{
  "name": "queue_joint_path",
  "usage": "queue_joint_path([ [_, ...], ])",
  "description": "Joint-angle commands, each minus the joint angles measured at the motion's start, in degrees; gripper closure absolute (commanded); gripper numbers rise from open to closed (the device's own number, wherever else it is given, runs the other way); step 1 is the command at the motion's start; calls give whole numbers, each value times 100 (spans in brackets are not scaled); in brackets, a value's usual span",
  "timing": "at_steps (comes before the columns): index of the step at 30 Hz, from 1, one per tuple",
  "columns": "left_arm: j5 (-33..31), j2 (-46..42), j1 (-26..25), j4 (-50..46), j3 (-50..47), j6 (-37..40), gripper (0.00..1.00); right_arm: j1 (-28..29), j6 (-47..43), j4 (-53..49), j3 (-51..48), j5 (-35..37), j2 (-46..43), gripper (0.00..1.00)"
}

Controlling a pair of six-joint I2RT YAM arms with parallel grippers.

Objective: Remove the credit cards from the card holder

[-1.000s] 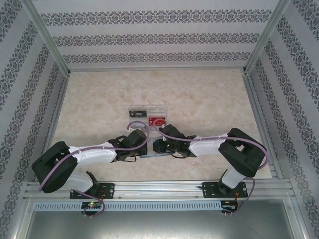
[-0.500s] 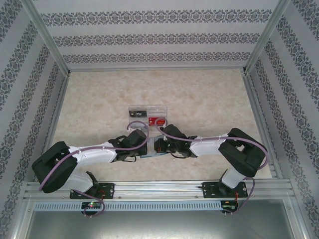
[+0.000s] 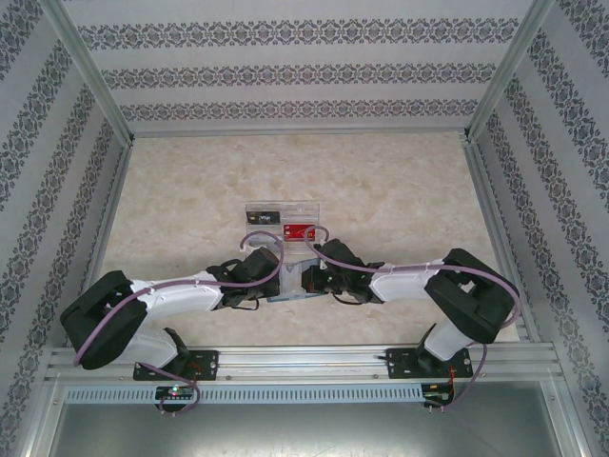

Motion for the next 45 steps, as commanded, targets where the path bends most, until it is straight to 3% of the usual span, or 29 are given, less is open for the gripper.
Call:
queue_joint_path([
  [1,-189,60,33,-718,-46,-43,100,-135,-58,-171,-239,22,-261,100],
  [13,-108,-176,33,-820,64,-9,100,-387,-564,-538,-696,-92,-1593,100],
  [23,-669,-962,0,-1652,541,-177,99,-386,-1432,-1090,-512,42,-2750,100],
  [25,-765,-1220,-2,-1684,543,-166,92,-355,-1691,-1285,-338,75,-2797,100],
  [27,-952,-1533,-1,-1747,503,-123,71,-264,-2006,-1580,-81,258,-2772,100],
  [29,-1193,-1939,2,-1832,418,-96,42,-76,-2446,-1932,246,594,-2673,100],
  [34,-1616,-2933,7,-2451,284,28,9,413,-3718,-2219,869,1170,-2138,100],
  [36,-1723,-3265,7,-2729,280,112,8,479,-4152,-2280,1114,1181,-1871,100],
  [38,-1850,-3608,7,-2976,240,155,1,516,-4580,-2493,1472,1272,-1536,100],
  [45,-2363,-4547,7,-3643,78,31,0,544,-5934,-3495,2926,1342,-470,100],
])
